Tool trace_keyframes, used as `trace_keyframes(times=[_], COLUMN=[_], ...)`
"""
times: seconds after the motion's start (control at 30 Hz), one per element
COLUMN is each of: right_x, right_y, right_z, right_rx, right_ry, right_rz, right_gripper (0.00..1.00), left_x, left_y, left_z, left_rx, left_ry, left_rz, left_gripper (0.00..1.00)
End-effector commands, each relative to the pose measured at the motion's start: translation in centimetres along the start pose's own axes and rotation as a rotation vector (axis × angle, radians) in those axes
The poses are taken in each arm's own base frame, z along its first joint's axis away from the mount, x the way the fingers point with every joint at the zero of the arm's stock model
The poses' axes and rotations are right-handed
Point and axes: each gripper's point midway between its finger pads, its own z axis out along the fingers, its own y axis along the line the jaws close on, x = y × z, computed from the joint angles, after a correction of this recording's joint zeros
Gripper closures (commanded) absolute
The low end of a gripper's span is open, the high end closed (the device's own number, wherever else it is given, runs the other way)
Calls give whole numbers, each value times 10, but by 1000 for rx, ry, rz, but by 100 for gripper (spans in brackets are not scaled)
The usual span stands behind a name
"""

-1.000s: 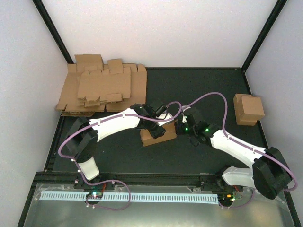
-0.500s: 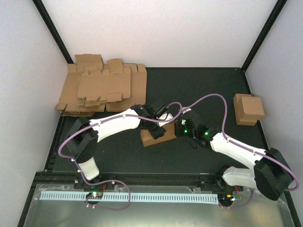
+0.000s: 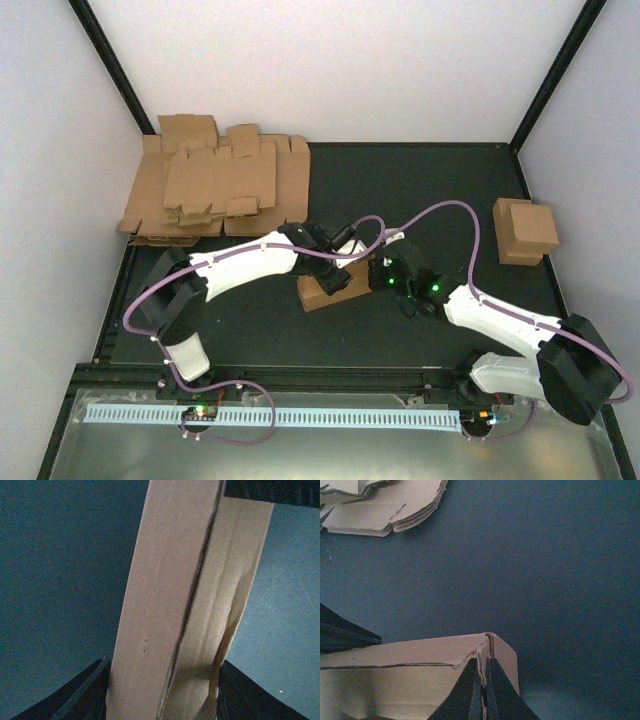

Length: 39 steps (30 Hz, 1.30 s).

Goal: Fold the paper box

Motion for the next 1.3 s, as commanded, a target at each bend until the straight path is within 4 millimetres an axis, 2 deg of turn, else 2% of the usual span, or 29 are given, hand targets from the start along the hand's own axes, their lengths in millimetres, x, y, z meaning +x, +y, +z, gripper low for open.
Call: trace_keyframes(times=[0.0,0.17,0.5,0.83,1.1,1.27], right_x=[48,45,54,49,42,25], right_y=[-31,-38,-45,-53,-49,-32], right_z=[4,1,-5,-10,-12,-19], right_rx=[123,173,199,255,248,187], right_ry=[167,172,211,201,190,158], right_rz=[-75,-107,-101,-118,-111,-71], right_gripper=[98,98,98,98,98,98], left_x=[-21,-17,-12,-12,-12,-12], left_y=[9,11,17,15,14,11], left_z=[-12,-11,-9,-9,-9,-9], left_rx=[-50,-67,-100,-91,-80,-62], left_ry=[-75,-60,-38,-38,-39,-41], left_rz=[-14,-6,33,46,46,50], left_gripper=[45,45,45,45,45,45])
